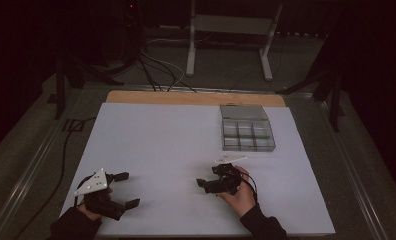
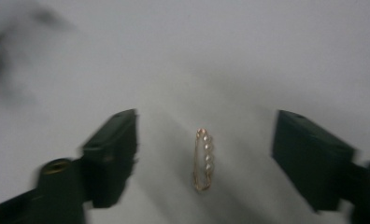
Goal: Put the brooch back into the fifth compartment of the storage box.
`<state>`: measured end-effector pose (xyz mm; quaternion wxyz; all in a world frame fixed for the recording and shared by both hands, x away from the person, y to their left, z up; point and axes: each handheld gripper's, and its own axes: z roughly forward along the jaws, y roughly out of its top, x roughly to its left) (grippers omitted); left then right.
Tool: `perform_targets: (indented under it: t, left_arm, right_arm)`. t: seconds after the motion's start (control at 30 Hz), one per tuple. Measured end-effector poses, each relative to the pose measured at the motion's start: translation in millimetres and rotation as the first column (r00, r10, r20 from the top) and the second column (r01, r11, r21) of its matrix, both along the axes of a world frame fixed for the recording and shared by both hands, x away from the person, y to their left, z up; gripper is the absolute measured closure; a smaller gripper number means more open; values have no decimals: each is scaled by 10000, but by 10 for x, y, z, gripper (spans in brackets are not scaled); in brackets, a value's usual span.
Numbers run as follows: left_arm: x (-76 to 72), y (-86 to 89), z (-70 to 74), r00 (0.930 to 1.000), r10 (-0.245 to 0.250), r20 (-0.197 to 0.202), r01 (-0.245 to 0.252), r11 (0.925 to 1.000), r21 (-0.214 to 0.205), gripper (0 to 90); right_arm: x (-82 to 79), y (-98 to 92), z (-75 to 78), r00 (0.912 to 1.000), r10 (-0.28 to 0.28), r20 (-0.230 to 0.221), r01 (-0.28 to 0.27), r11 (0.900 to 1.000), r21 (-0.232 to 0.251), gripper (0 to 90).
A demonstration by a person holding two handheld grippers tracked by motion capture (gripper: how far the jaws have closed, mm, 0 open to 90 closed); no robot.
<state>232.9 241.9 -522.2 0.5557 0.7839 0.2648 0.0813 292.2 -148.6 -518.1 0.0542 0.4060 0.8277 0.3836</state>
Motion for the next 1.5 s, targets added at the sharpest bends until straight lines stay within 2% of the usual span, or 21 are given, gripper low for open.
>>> perform_targets:
  t: [0.03,0.27,0.37,0.5,0.57,0.8,0.87,1.0,1.5]
  left_arm:
    - [2,1,1,10000,-8,7,8,10000,-9,12]
    - [0,-2,-2,10000,-22,-25,22,10000,3,12]
    - [0,-2,-2,10000,-37,-10,37,10000,30,12]
    - [1,-1,-5,10000,-23,-26,23,10000,30,11]
    - [2,0,-3,10000,-34,-10,34,10000,38,11]
    - [4,2,-5,10000,-17,-40,17,10000,19,12]
    - [1,1,-7,10000,-31,-38,31,10000,51,11]
    - [3,2,-6,10000,-45,-53,45,10000,13,12]
    - [2,3,-4,10000,-78,-47,78,10000,14,12]
  right_arm:
    - [-1,4,-3,10000,-6,20,7,9999,-171,345]
    - [10,11,-19,10000,-35,-66,31,9985,-539,565]
    - [14,25,-31,9999,-27,-123,18,9972,-751,634]
    - [17,52,-56,9997,71,-231,-90,9963,-853,673]
    - [8,80,-64,9997,190,-160,-207,9939,-1079,713]
    - [-38,150,-68,9988,209,433,-123,9816,-1907,812]
    - [-46,157,-67,9987,161,489,-59,9795,-2014,841]
    - [-48,158,-64,9984,209,532,-95,9786,-2056,847]
    - [-103,148,72,9963,481,710,-360,9860,-1627,849]
